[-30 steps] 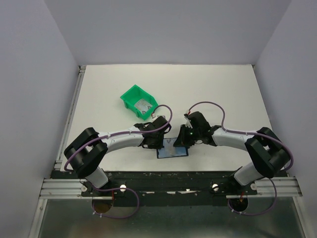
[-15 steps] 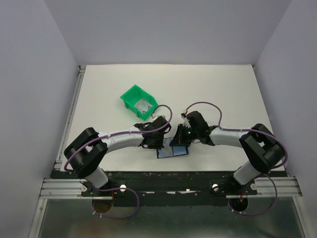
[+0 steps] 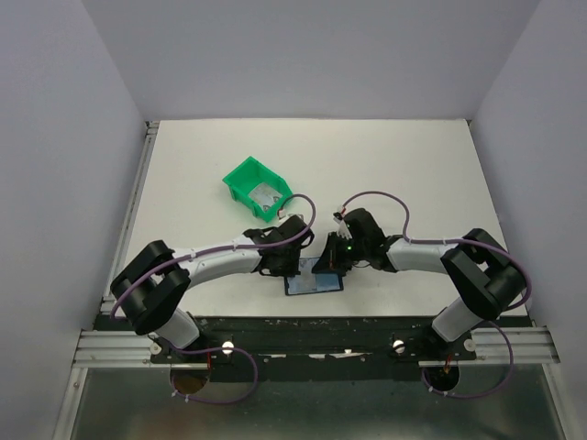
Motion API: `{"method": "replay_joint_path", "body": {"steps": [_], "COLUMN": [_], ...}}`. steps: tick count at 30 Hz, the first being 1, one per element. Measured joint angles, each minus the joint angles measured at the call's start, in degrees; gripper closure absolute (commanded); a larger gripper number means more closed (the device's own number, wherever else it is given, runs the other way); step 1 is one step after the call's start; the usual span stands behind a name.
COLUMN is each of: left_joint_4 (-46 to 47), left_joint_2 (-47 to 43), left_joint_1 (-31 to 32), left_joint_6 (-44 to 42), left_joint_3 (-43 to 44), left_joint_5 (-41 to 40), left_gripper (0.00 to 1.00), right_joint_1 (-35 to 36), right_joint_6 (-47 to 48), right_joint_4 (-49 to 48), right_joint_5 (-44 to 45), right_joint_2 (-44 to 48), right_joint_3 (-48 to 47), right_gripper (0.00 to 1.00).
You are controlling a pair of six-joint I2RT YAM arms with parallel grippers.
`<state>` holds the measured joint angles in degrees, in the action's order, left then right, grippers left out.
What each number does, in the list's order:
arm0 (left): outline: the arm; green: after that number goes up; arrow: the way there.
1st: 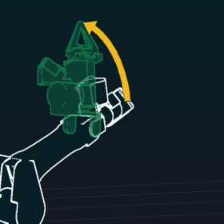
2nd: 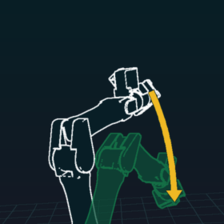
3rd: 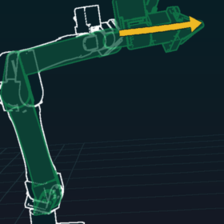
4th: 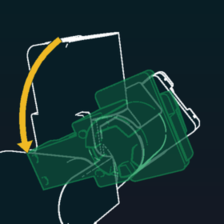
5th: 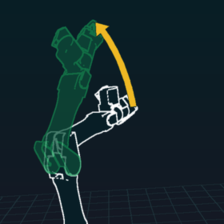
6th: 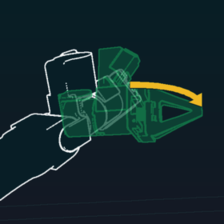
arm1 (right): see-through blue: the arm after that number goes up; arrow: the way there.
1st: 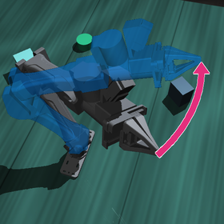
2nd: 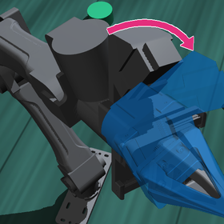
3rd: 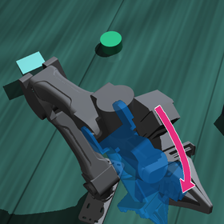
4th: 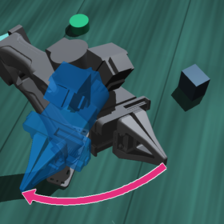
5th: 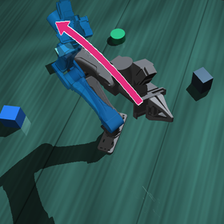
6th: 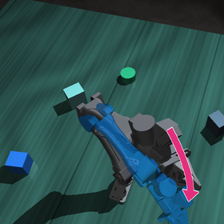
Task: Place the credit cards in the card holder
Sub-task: Insert the credit card into the card holder.
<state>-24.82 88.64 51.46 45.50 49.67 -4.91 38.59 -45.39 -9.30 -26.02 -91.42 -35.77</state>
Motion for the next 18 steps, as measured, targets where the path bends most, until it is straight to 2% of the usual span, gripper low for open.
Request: {"method": "replay_joint_path", "body": {"steps": [6, 18], "left_joint_4": [-2.10, -4.94], "left_joint_2": [-4.00, -4.07], "left_joint_1": [0.04, 0.04], "left_joint_6": [0.04, 1.09], "left_joint_3": [-0.61, -2.91], "left_joint_5": [-0.92, -2.21], "left_gripper": [1.00, 1.00], "right_joint_1": [0.09, 0.09], "right_joint_6": [-0.02, 0.00], "right_joint_4": [0.26, 0.70], "right_joint_5": [0.04, 0.09], "right_joint_2": [0.00, 0.00], "right_joint_3": [0.02, 0.02], "right_gripper": [0.89, 0.89]}}
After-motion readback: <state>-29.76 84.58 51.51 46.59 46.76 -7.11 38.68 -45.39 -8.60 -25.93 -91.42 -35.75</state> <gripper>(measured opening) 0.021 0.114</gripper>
